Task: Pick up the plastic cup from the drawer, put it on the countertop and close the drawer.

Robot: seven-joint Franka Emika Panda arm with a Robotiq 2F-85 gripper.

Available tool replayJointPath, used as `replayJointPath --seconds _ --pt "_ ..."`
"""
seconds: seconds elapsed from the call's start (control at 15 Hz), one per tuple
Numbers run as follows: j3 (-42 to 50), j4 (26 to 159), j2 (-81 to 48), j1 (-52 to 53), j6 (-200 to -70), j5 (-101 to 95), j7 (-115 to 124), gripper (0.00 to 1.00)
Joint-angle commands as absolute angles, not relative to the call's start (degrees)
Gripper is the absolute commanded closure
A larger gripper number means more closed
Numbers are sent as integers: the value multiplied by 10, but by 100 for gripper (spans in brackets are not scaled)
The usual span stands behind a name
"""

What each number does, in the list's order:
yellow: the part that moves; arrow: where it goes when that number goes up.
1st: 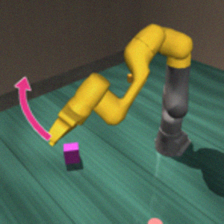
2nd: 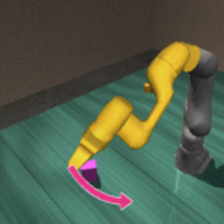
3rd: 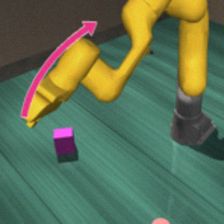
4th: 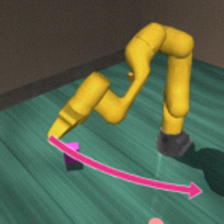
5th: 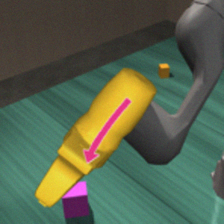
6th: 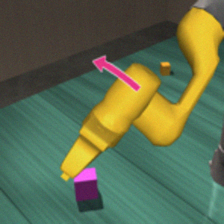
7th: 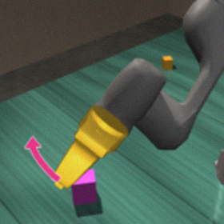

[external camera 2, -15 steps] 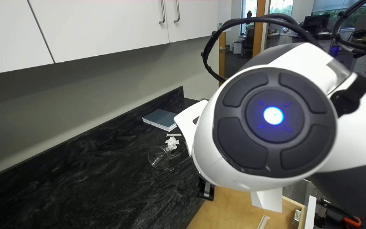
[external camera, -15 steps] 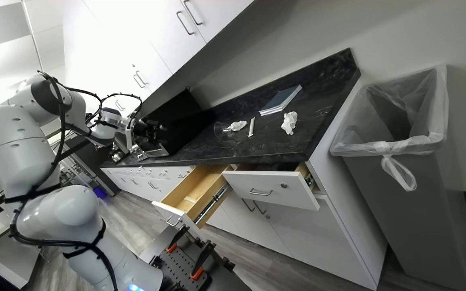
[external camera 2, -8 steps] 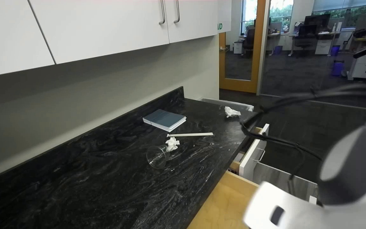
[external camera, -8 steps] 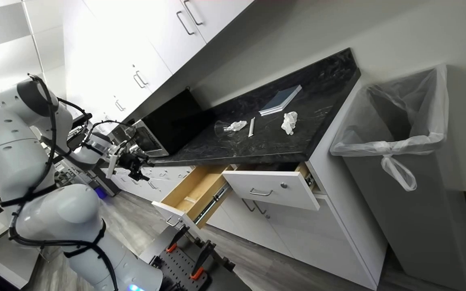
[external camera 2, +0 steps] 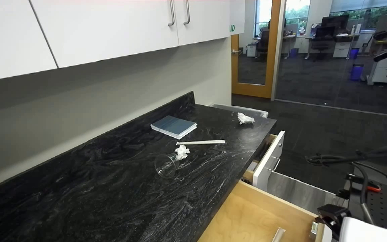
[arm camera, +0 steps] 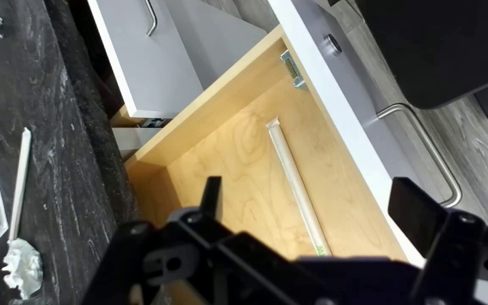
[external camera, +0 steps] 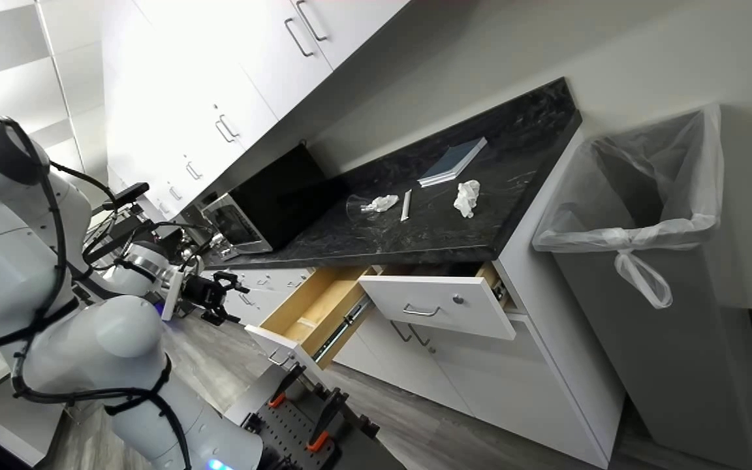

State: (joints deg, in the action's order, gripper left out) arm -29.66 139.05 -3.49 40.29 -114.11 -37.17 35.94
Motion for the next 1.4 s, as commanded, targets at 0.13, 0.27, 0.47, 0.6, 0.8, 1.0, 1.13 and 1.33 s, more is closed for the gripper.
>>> replayJointPath --seconds 0.13,0.27,0.47,0.6,0.8,1.0,1.13,1.33 --pt "-310 1378 -57 421 -1103 -378 303 0" --pt "-327 1396 -52 443 -1093 -360 276 0" --pt "-354 1412 -58 476 -1097 -362 241 0" --pt "-346 1406 -66 479 -1107 -367 259 0" --pt "-354 1416 -67 497 -1107 -370 256 0" --pt "-347 1439 -57 483 -1201 -411 195 0" --pt "-335 1449 -55 476 -1258 -445 151 26" --pt "-315 1464 -60 460 -1329 -460 54 49"
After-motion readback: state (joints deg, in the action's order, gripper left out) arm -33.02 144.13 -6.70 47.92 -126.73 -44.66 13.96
